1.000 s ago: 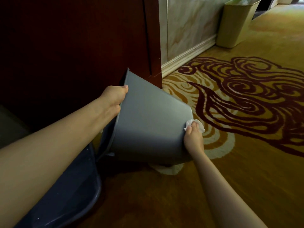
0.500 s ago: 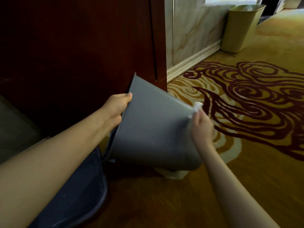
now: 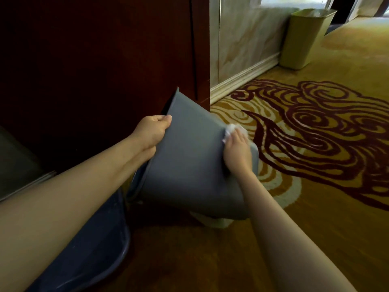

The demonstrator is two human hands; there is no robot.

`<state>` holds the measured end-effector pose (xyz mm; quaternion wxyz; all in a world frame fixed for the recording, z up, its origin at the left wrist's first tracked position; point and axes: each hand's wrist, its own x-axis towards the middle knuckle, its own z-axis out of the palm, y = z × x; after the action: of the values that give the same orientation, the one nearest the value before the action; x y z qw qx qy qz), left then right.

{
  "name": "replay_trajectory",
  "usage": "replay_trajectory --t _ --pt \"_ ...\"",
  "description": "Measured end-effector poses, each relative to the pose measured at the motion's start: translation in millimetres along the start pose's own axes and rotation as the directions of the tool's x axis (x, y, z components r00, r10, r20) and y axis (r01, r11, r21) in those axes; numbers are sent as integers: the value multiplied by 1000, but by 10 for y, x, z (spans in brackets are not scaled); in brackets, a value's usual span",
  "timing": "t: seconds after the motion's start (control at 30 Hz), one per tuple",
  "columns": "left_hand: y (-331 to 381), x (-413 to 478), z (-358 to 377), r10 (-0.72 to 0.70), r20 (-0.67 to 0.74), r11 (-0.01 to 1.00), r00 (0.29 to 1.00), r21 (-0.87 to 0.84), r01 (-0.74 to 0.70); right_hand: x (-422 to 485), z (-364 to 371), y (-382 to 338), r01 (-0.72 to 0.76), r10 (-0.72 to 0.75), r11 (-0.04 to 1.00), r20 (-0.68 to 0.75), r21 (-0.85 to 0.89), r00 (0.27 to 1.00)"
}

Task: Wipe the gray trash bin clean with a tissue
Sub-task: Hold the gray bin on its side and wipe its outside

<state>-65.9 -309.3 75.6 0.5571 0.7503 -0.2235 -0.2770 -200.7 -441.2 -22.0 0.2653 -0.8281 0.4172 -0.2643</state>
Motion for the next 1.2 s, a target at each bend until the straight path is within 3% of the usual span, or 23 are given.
replay_trajectory --t 0.07,0.1,0.17,0.23,0.27,0.4,0.5,0.57,0.63,0.7,0.77,0.8,0.9,1.0,1.2 --pt "1 -14 -18 -26 -15 999 1000 -46 25 -108 3 406 -173 174 984 -34 43 984" --pt "8 -20 -31 -36 -19 997 999 -64 34 -160 11 540 -270 278 952 -42 143 960" --pt "19 -35 -58 -53 -13 994 998 -92 52 -217 45 687 -461 490 826 -10 325 872" --pt "22 -49 -89 -68 4 992 998 -107 68 -234 60 729 -534 595 739 -27 410 803" --pt "23 -61 -105 -74 18 992 997 -105 76 -227 47 712 -503 596 736 -80 453 799" --pt "8 -91 -172 -101 81 988 992 -107 109 -128 -154 339 -205 366 843 -250 498 896" --pt "4 -78 -199 -85 106 990 991 -106 96 66 -124 -163 8 66 924 -180 381 982" --pt "6 -74 -230 -73 107 991 992 -106 84 176 -15 -404 157 -135 947 -97 281 986" --pt "-1 -71 -254 -74 106 989 992 -119 87 232 91 -381 172 -164 957 -56 234 985" --pt "-18 -70 -237 -81 114 989 990 -116 94 213 74 -167 20 -2 959 -62 282 998" --pt "-13 -70 -203 -87 127 988 988 -114 101 144 26 -36 -100 132 942 -81 322 988" --pt "1 -67 -195 -88 131 988 988 -114 103 104 26 -45 -81 123 939 -106 334 987" --pt "18 -42 -193 -97 133 984 986 -137 115 -83 123 -340 129 -103 924 -91 361 991" --pt "-5 -23 -179 -106 160 977 981 -168 133 -372 238 -663 323 -334 885 -25 334 942" --pt "-14 -20 -216 -117 221 949 968 -263 175 -1064 317 -864 543 -560 818 45 191 827"
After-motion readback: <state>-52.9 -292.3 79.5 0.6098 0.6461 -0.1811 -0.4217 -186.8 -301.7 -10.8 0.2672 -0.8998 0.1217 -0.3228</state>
